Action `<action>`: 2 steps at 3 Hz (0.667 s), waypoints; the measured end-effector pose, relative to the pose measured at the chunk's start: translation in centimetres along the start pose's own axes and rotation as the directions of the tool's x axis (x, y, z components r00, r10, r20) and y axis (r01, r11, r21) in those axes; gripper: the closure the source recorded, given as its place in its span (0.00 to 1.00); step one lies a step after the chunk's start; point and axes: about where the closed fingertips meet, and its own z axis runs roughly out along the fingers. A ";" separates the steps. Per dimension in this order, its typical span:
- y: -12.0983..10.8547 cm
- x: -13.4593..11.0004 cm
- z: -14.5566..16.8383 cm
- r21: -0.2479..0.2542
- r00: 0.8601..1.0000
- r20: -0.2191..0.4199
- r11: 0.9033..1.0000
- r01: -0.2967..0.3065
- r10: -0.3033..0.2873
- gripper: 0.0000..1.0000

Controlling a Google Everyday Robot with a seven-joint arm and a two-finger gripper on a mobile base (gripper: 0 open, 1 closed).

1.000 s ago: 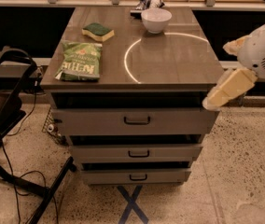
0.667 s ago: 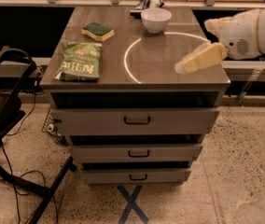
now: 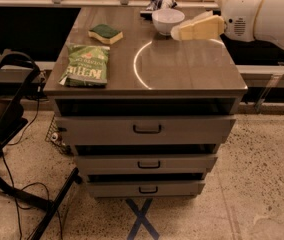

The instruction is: Pick sponge

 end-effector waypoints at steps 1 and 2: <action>-0.1 0.0 0.4 0.007 1.000 -0.006 1.000 0.003 -0.003 0.00; -1.0 0.2 5.0 0.070 0.997 -0.065 0.997 0.043 -0.038 0.00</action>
Offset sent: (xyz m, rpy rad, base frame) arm 0.1063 0.0683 -0.0228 -0.1925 -0.0141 -0.2007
